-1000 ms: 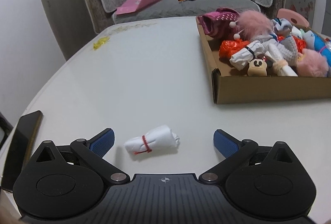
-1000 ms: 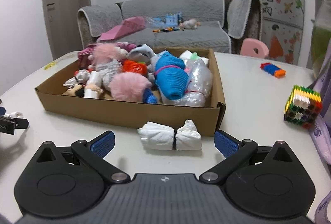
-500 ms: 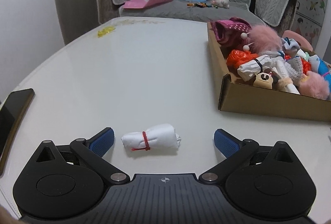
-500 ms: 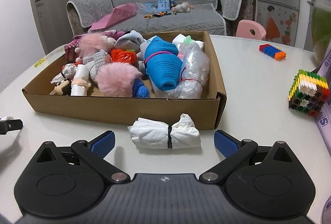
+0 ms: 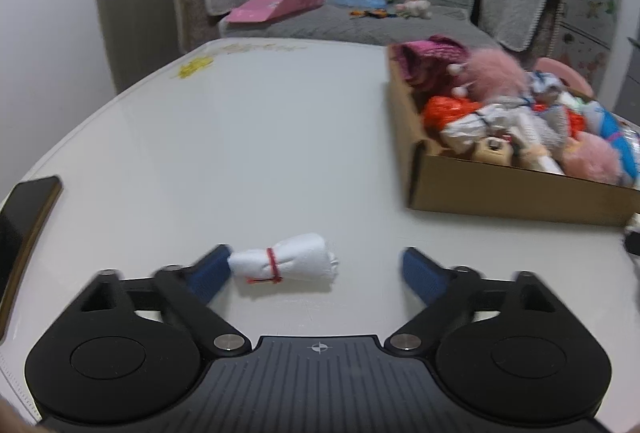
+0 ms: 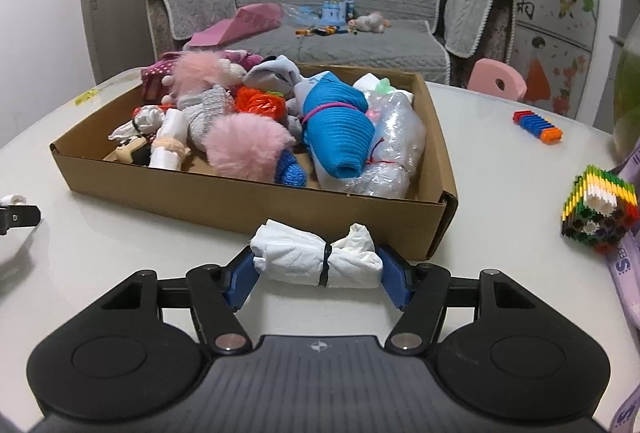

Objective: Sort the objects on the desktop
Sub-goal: 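Close left gripper on red-banded white bundle while right grasps black-tied white cloth bundle, then carry both white bundles over the cardboard box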

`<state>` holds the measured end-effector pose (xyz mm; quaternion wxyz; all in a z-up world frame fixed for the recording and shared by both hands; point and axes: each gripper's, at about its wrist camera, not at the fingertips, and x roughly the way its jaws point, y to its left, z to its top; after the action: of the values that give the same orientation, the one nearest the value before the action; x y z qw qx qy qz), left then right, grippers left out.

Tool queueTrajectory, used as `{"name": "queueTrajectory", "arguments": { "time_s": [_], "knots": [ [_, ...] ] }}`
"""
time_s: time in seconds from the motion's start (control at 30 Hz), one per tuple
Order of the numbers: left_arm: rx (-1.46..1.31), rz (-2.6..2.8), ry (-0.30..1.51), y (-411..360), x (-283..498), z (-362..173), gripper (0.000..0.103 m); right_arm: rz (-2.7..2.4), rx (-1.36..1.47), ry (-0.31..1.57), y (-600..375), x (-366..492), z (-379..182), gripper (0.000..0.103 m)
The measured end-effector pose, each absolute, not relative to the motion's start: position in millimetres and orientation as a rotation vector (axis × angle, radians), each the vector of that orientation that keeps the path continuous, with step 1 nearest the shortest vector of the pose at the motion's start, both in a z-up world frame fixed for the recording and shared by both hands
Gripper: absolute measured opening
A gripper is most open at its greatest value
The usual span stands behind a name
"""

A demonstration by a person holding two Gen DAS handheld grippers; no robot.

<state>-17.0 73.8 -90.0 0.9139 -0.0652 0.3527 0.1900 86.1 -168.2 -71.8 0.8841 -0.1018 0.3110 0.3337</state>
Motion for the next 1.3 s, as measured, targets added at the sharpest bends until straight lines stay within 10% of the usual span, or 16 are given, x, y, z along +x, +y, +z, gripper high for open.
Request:
{"name": "queueTrajectory", "arguments": {
  "time_s": [0.2,1.3],
  "knots": [
    [-0.120,0.350,0.710,66,-21,-87,0.056,0.719,-0.210,0.641,-168,83,-70,0.058],
    [-0.043,0.289,0.501,30,65,44,0.052,0.793,-0.072,0.308,-184,135,61,0.057]
  ]
}}
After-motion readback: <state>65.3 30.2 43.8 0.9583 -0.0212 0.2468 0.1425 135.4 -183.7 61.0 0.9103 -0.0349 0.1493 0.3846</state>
